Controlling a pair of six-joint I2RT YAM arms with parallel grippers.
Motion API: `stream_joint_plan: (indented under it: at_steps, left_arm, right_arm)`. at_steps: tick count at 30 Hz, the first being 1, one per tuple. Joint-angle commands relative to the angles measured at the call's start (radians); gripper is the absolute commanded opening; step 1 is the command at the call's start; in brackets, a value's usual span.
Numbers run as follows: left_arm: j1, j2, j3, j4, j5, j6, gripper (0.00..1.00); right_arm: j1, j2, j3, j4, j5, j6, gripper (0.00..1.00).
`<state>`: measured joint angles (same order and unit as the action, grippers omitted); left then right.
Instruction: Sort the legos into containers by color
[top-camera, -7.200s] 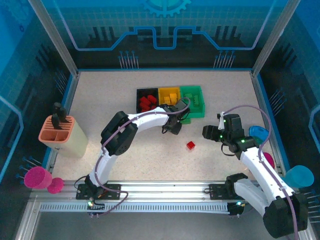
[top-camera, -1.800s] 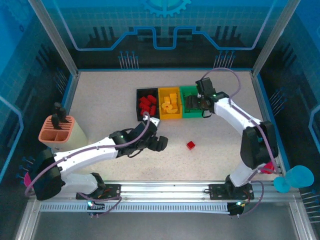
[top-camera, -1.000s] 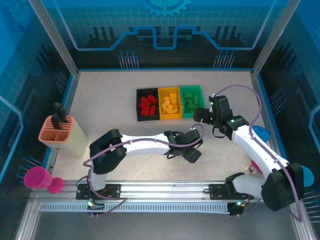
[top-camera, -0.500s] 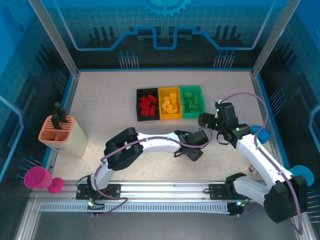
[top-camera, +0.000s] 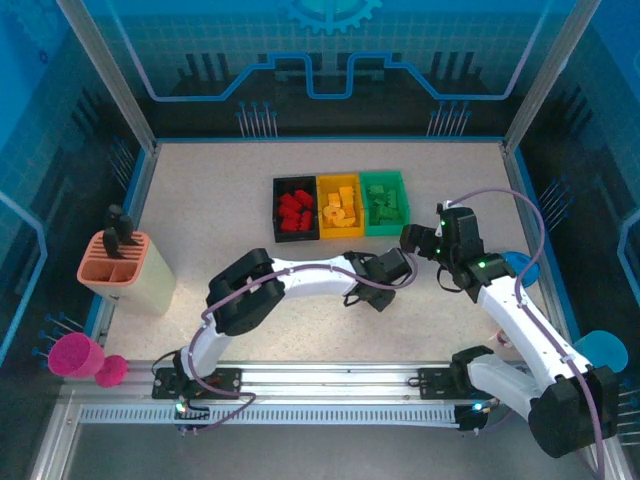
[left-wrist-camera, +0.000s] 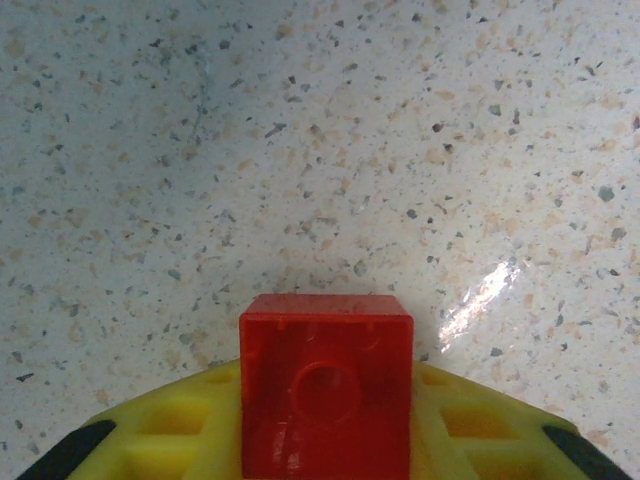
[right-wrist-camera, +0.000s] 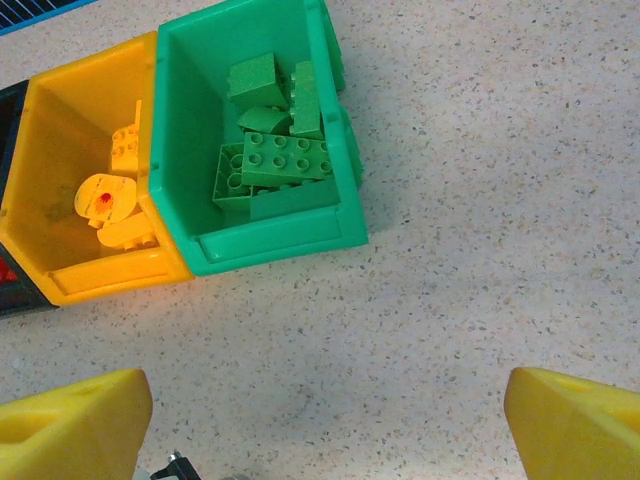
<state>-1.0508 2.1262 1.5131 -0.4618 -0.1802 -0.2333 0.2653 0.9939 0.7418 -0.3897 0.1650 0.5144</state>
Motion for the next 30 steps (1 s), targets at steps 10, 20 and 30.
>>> stream_joint_plan:
  at_steps: [10, 20, 30]
  left_arm:
    - [0.171, -0.345, -0.156, 0.105, 0.084, -0.043, 0.30]
    - [0.320, -0.522, -0.253, 0.137, 0.084, -0.044, 0.30]
    - [0.525, -0.530, -0.266, 0.135, 0.138, -0.118, 0.30]
  right_arm:
    - [-0.019, -0.021, -0.059, -0.029, -0.030, 0.008, 0.92]
    - [-0.021, -0.035, -0.110, -0.019, -0.022, 0.019, 0.92]
    - [-0.021, -0.056, -0.154, -0.012, -0.043, 0.027, 0.91]
